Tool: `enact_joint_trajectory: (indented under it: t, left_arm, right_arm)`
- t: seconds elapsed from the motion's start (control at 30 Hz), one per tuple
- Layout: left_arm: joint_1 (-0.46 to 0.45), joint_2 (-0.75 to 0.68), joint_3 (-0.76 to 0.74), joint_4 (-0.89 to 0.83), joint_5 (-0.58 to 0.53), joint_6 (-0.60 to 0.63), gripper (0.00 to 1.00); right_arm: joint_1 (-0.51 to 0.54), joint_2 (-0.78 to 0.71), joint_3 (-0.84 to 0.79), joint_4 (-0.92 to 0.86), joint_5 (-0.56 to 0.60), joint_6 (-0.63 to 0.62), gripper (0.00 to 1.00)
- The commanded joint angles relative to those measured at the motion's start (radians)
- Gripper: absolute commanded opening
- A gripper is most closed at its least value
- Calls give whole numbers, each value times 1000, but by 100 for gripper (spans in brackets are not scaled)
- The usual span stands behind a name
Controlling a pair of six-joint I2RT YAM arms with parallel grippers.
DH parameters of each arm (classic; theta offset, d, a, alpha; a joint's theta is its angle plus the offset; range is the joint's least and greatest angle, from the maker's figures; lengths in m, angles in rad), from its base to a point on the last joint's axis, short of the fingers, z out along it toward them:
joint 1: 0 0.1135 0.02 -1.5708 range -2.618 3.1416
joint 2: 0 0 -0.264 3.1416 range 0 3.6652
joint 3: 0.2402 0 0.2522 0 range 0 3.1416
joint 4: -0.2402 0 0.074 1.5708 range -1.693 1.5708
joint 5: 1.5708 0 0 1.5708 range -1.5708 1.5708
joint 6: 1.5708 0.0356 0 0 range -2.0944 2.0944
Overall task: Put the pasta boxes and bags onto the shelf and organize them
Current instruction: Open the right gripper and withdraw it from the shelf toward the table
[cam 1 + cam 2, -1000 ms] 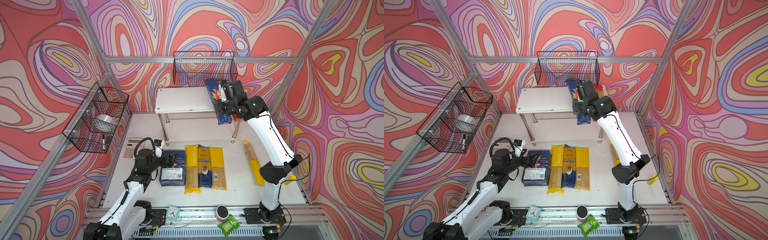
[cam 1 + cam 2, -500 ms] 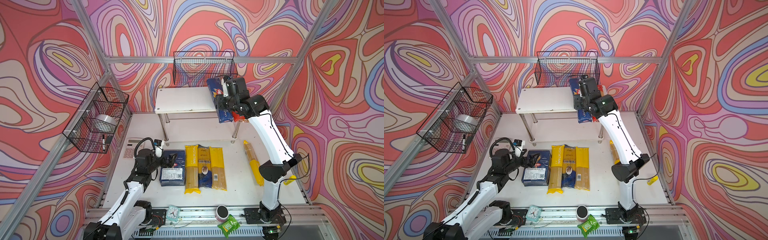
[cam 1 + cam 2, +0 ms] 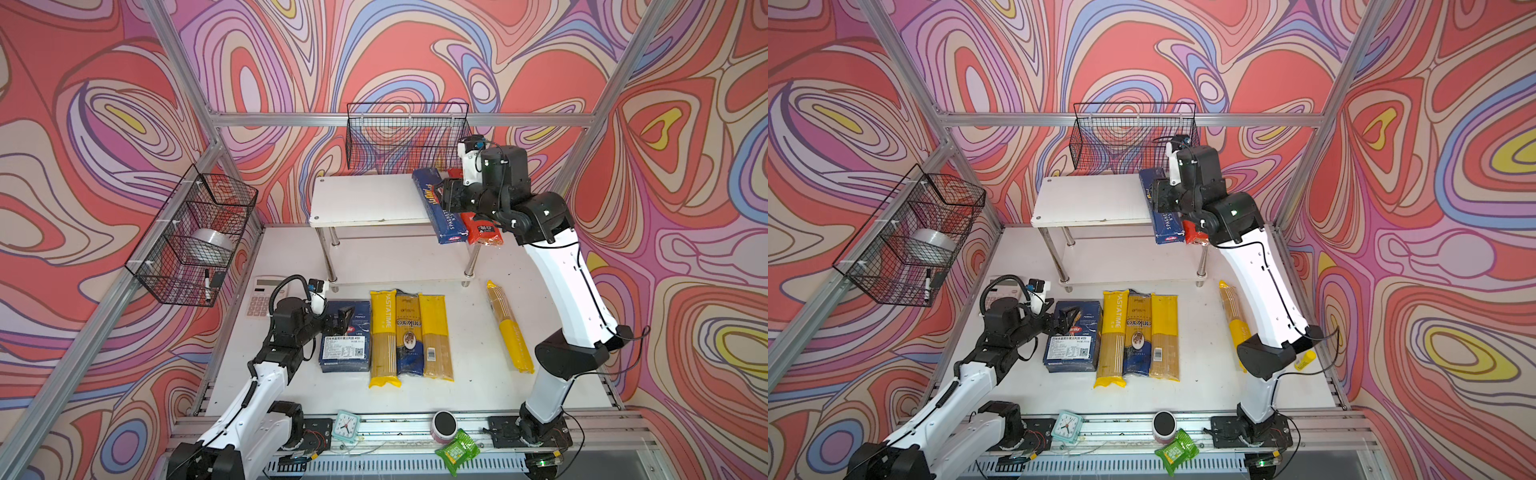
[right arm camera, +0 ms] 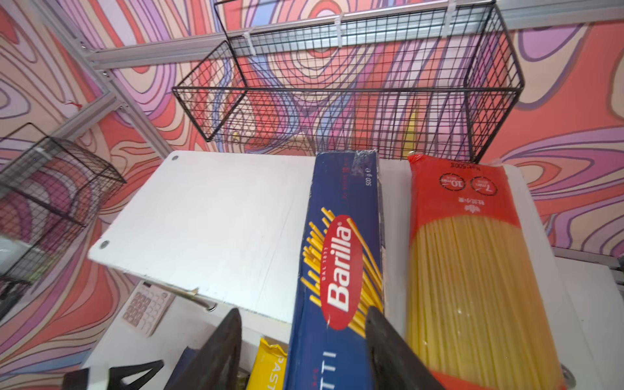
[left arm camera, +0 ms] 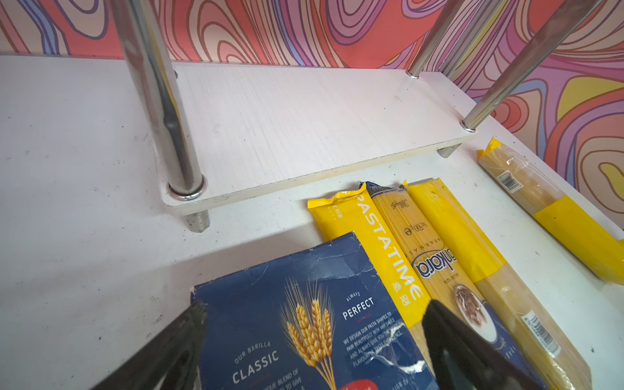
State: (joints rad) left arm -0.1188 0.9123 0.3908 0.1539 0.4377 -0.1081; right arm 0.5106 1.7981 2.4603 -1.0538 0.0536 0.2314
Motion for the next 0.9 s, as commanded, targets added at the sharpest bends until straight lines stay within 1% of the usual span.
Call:
enact_joint_trajectory:
  t: [0.0,0.2,0.27,0.37,0.43,0.57,0.7,0.87]
  left_arm:
    - [-3,7,4,13,11,11,100]
    - [-4,12,7,11,12,12,100]
    - [-3,14,9,10,13,12,100]
    - [-3,19,12,9,13,13,100]
    - [-3,20,12,9,13,12,100]
    - [-4,19,12,9,15,13,100]
    - [-4,16,11,9,14,12,100]
    - [-3,17,10,9,14,12,100]
  right_arm:
    - [-5,-95,-34,-97,-131,-12,57]
    - [-6,-229,-202,-167,-282,-29,53]
    - [-6,-267,-274,-173,-305,-27,52]
    - [-5,-307,-367,-173,-316,-22,47]
    - [-5,-321,-413,-167,-303,-14,43]
    - [-5,-349,-501,-92,-291,3,38]
    - [-6,-358,-572,-11,-288,19,36]
    - [-6,-336,-587,46,-297,24,36]
